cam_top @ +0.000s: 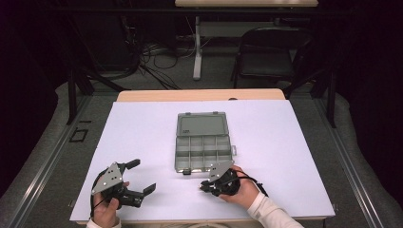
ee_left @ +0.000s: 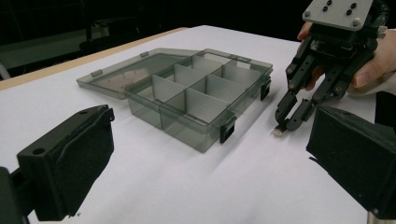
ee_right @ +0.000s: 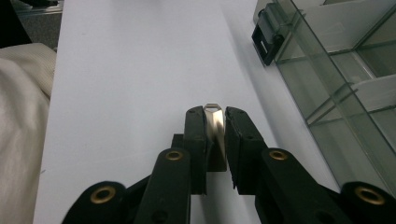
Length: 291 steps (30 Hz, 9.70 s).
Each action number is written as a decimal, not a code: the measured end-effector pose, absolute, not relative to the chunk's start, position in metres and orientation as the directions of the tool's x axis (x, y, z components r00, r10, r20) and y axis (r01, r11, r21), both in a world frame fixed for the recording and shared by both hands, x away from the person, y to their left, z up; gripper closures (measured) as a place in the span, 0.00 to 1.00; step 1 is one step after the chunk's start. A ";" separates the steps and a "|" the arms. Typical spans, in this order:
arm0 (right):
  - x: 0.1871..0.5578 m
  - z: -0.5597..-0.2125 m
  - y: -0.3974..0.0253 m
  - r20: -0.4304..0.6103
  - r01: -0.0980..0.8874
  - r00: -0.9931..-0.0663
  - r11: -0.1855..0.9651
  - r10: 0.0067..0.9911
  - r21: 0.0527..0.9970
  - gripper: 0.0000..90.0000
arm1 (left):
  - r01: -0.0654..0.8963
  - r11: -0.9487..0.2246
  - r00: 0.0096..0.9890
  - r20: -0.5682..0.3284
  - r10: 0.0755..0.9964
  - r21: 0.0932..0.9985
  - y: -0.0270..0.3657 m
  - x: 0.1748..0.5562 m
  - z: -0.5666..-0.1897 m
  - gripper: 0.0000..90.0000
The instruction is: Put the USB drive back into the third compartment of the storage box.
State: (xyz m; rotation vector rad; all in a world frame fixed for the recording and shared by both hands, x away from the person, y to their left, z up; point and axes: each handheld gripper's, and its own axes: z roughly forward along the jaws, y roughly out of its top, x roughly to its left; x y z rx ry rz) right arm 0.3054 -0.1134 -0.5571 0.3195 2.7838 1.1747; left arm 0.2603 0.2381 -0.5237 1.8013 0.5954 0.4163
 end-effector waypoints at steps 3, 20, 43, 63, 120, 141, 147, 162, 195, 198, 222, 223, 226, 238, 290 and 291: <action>0.305 -0.556 -0.114 -0.011 0.154 -0.972 0.674 0.234 0.723 0.88 | 0.188 -0.235 0.809 -0.014 0.587 0.954 0.238 0.260 -0.524 0.00; 0.304 -0.546 -0.119 -0.001 0.161 -0.969 0.631 0.247 0.759 0.88 | 0.186 -0.233 0.808 -0.014 0.589 0.955 0.238 0.260 -0.524 0.00; 0.307 -0.535 -0.131 0.009 0.174 -0.960 0.575 0.279 0.800 0.88 | 0.187 -0.236 0.810 -0.014 0.586 0.953 0.238 0.261 -0.524 0.00; 0.309 -0.526 -0.142 0.006 0.179 -0.950 0.528 0.313 0.830 0.88 | 0.191 -0.233 0.809 -0.018 0.587 0.954 0.238 0.261 -0.524 0.00; 0.325 -0.497 -0.170 -0.036 0.165 -0.915 0.454 0.403 0.876 0.88 | 0.194 -0.235 0.809 -0.020 0.588 0.952 0.237 0.261 -0.524 0.00; 0.352 -0.487 -0.165 -0.065 0.168 -0.901 0.484 0.428 0.859 0.88 | 0.196 -0.236 0.810 -0.021 0.587 0.952 0.237 0.261 -0.525 0.00; 0.360 -0.482 -0.161 -0.074 0.167 -0.898 0.491 0.434 0.855 0.88 | 0.198 -0.234 0.809 -0.024 0.588 0.952 0.237 0.261 -0.525 0.00; 0.378 -0.476 -0.152 -0.080 0.174 -0.892 0.502 0.444 0.847 0.88 | 0.198 -0.234 0.808 -0.023 0.589 0.952 0.237 0.262 -0.525 0.00; 0.413 -0.504 -0.140 -0.039 0.266 -0.871 0.539 0.489 0.799 0.88 | 0.200 -0.239 0.809 -0.022 0.587 0.950 0.238 0.262 -0.525 0.01; 0.414 -0.506 -0.139 -0.038 0.269 -0.871 0.542 0.489 0.796 0.88 | 0.199 -0.240 0.809 -0.022 0.587 0.950 0.238 0.262 -0.525 0.01; 0.417 -0.513 -0.136 -0.030 0.284 -0.870 0.551 0.492 0.785 0.88 | 0.200 -0.241 0.810 -0.022 0.586 0.950 0.238 0.262 -0.525 0.01; 0.417 -0.513 -0.136 -0.030 0.284 -0.870 0.551 0.492 0.785 0.88 | 0.200 -0.240 0.810 -0.022 0.586 0.950 0.238 0.262 -0.525 0.01; 0.417 -0.513 -0.136 -0.031 0.282 -0.870 0.550 0.491 0.786 0.88 | 0.200 -0.239 0.809 -0.022 0.587 0.950 0.238 0.262 -0.525 0.01; 0.416 -0.512 -0.136 -0.033 0.285 -0.862 0.538 0.505 0.793 0.79 | 0.202 -0.232 0.806 -0.027 0.591 0.952 0.238 0.263 -0.526 0.01; 0.338 -0.478 -0.178 0.010 0.322 -0.748 0.350 0.664 0.880 0.16 | 0.211 -0.233 0.807 -0.035 0.590 0.949 0.237 0.268 -0.527 0.01; 0.334 -0.479 -0.180 0.009 0.322 -0.743 0.345 0.669 0.882 0.16 | 0.211 -0.232 0.807 -0.036 0.590 0.949 0.237 0.268 -0.527 0.01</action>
